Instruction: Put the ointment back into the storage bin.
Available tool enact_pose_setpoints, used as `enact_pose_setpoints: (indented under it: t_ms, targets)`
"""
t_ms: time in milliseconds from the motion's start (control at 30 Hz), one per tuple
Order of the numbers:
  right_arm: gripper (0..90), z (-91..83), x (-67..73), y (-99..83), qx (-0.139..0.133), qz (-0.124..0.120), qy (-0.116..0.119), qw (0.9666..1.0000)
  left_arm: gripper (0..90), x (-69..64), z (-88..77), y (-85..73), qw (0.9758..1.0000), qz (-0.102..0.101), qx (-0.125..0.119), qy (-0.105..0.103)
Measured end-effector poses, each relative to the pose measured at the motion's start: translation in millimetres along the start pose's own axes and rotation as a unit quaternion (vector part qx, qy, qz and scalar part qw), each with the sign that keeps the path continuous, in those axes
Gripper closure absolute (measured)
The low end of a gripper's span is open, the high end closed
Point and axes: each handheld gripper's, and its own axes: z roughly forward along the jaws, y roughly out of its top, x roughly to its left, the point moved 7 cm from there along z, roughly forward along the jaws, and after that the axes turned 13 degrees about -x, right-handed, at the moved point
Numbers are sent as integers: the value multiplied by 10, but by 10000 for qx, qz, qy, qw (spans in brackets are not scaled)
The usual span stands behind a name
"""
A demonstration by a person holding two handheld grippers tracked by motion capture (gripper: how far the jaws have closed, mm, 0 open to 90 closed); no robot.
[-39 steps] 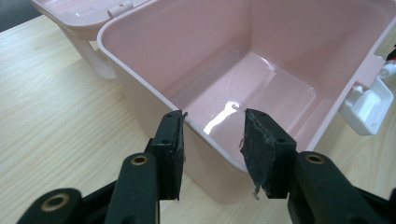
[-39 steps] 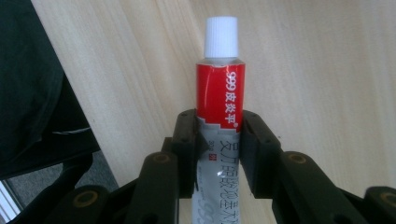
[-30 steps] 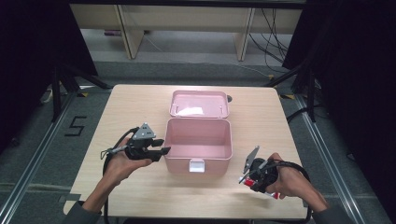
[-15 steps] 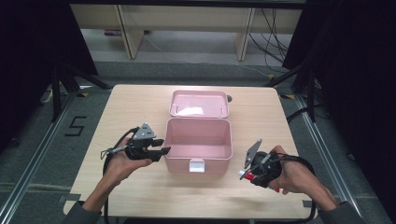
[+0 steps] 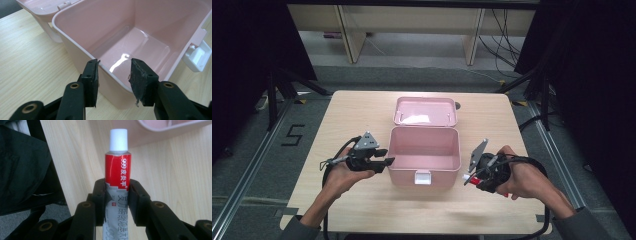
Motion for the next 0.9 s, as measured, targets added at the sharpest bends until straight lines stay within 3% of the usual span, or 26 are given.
enact_pose_setpoints:
  t_ms: [33,100,133,167,233,267,333,367,400,433,500,533,567,600,633,667,700,733,767,800,900]
  targets:
    - [703,-10,10,16,5,64,7,10000,582,1,0,0,10000,1,1,-1]
    - [703,-17,-31,59,-67,-170,22,9998,582,0,0,1,10000,7,3,4]
    - [703,-36,-4,73,-8,17,-7,10000,582,-2,1,1,10000,4,0,2]
    - [702,-43,-22,96,-41,-98,26,9999,581,-3,1,0,10000,5,-1,0]
    - [703,-56,-8,119,-64,45,14,10000,582,1,0,1,10000,12,2,3]
    - [702,-59,-37,142,-105,-154,44,9998,582,-2,2,2,10000,0,-6,3]
    - [703,-87,-3,179,-111,70,31,9999,582,-2,2,1,10000,6,-5,1]
    - [703,-90,-51,199,-147,-229,43,9996,582,1,0,1,10000,14,1,1]
    - [703,-110,-20,210,-100,-36,44,9999,582,1,0,1,10000,13,0,0]
    - [703,-119,-29,233,-126,-123,74,9998,581,1,1,1,10000,12,1,1]
    - [703,-138,-24,271,-139,-38,63,9999,581,-2,2,2,10000,4,-5,3]
    - [703,-140,-45,295,-181,-186,94,9996,581,-2,1,1,10000,5,-4,2]
    - [703,-144,-44,316,-208,-115,94,9997,582,-2,1,1,10000,8,-3,2]
    - [703,-149,-72,328,-207,-276,113,9993,581,0,0,1,10000,16,3,0]
    - [702,-170,-43,341,-159,-48,104,9998,582,1,1,1,10000,10,-1,3]
    - [703,-179,-52,352,-193,-50,77,9998,581,-1,2,2,10000,6,-7,1]
    - [702,-185,-75,375,-238,-210,112,9994,581,-1,2,2,10000,9,-6,-2]
    - [703,-195,-44,384,-216,8,105,9997,581,1,1,1,10000,11,-1,-2]
    - [703,-205,-77,403,-230,-204,108,9995,581,2,1,1,10000,17,0,-2]
    - [702,-210,-59,413,-222,-93,114,9996,581,1,1,2,10000,11,-2,1]
    - [703,-235,-70,461,-215,-140,125,9996,581,-2,1,1,10000,13,0,1]
